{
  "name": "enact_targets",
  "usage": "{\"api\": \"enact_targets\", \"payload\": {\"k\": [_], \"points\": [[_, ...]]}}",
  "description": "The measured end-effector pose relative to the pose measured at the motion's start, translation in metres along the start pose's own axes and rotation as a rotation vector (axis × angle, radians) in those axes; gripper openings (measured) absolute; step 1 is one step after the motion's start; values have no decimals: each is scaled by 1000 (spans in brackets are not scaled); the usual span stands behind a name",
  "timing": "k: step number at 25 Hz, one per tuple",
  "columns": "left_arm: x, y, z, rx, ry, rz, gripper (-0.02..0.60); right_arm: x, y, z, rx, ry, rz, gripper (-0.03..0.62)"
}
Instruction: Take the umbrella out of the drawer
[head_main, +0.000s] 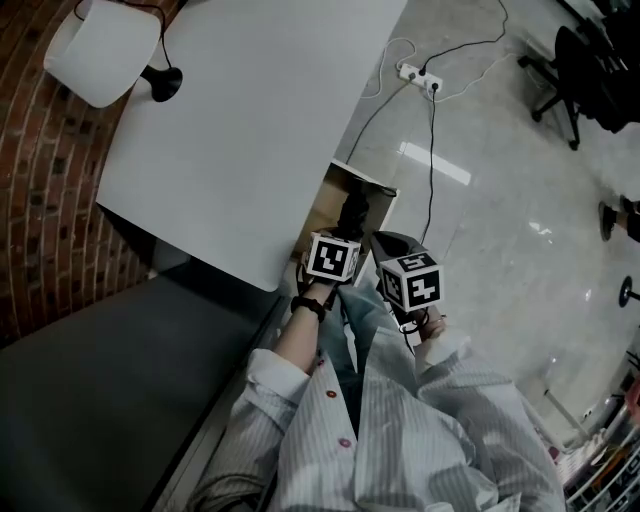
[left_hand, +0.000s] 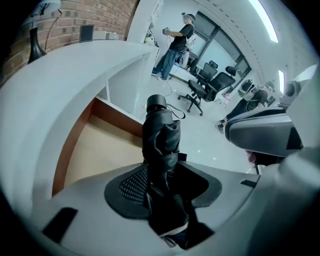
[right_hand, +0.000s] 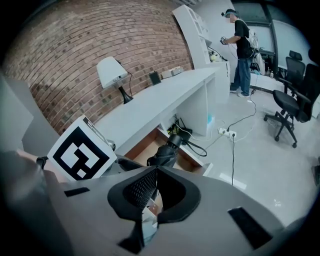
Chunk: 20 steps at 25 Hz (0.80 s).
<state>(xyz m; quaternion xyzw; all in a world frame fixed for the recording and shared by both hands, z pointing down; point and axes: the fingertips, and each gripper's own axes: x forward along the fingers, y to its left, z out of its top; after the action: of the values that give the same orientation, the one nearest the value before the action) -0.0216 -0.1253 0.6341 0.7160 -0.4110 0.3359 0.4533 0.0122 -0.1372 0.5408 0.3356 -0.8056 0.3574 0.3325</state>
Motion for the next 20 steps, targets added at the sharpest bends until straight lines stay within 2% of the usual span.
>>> {"api": "enact_targets", "payload": {"k": [5,8,12,20], "points": [[-47,-7,16,19,-50,28,187,-26,16,17,-15,-45,2,35],[-69,-21,11,-27,-65,-13,187,-47,27,25,-36,-63,2,35],[-98,-29,17,-24,-115,-35,187,-75,41,42,-83,-102,3,35],[-158,-52,49,-4,-288,-85,187,-114,61,73,-173,-186,6,35]]}}
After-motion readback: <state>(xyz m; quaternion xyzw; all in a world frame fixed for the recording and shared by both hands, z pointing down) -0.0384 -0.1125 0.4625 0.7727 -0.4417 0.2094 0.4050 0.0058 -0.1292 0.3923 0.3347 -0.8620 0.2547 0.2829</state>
